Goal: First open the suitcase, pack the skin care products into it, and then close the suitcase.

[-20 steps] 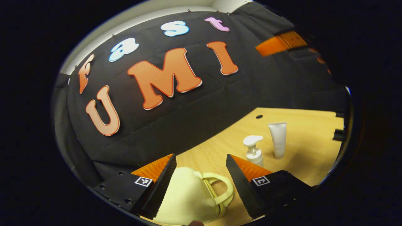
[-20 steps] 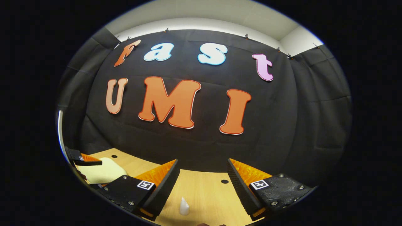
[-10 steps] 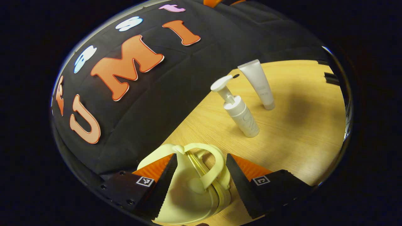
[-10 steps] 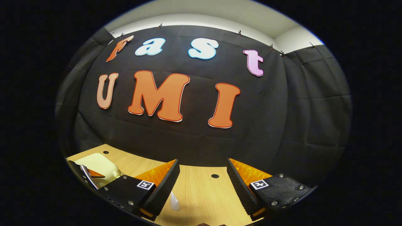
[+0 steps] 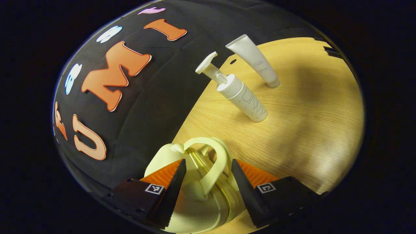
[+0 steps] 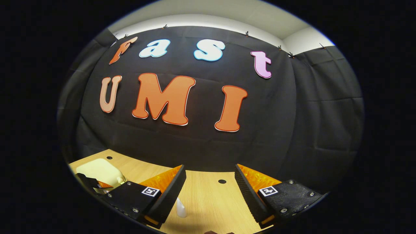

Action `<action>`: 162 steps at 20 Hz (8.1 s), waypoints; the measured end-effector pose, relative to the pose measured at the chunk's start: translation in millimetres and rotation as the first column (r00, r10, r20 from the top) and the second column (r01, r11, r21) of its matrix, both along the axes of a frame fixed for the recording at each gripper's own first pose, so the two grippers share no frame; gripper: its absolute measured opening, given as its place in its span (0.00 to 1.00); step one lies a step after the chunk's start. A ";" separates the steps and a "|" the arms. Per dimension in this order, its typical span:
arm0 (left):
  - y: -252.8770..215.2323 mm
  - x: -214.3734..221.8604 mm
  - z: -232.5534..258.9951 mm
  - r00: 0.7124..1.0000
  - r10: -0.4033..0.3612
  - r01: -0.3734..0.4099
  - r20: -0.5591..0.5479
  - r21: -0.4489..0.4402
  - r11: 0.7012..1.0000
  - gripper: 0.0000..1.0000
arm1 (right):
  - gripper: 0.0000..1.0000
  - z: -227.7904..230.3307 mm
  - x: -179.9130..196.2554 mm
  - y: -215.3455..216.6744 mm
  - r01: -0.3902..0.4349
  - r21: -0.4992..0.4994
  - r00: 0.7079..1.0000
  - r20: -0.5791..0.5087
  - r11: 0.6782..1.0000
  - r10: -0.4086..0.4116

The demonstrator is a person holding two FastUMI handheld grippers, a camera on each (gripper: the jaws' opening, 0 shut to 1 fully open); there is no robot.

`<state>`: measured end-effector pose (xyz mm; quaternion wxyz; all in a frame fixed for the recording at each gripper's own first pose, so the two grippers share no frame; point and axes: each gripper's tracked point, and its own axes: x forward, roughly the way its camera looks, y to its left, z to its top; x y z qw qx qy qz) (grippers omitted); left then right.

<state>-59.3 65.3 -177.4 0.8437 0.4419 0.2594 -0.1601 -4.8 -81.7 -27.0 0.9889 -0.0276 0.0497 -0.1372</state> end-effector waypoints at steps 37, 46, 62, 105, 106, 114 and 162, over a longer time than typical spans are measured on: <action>227.2 43.4 188.2 0.768 0.640 -0.419 0.000 -0.757 0.502 0.08 | 0.95 1.1 38.8 75.5 -0.114 0.015 0.994 0.002 0.993 0.114; 359.0 25.0 158.5 0.647 0.752 -0.482 -0.127 -0.832 0.274 0.01 | 0.96 4.6 54.2 116.0 -0.119 -0.011 0.993 -0.012 0.993 0.119; 503.4 -1.2 -43.5 0.451 0.780 -0.771 -0.435 -0.630 0.094 0.02 | 0.96 -1.5 71.5 177.9 -0.136 -0.008 0.987 -0.089 0.991 0.134; 125.9 71.8 153.8 0.816 0.571 -0.356 0.089 -0.700 0.619 0.99 | 0.96 -81.0 39.9 59.5 -0.211 0.091 0.969 -0.109 0.973 0.220; 111.6 71.1 149.9 0.831 0.550 -0.346 0.087 -0.693 0.632 0.99 | 0.96 -87.1 38.5 57.9 -0.218 0.095 0.966 -0.118 0.971 0.228; 4.8 60.8 111.4 0.920 0.390 -0.265 0.027 -0.691 0.672 0.99 | 0.96 -135.7 31.8 56.7 -0.280 0.115 0.937 -0.184 0.953 0.298; -87.9 99.3 27.1 0.926 0.306 -0.358 -0.220 -0.766 0.534 0.60 | 0.48 -301.1 50.8 82.5 -0.282 0.383 0.775 -0.449 0.880 0.444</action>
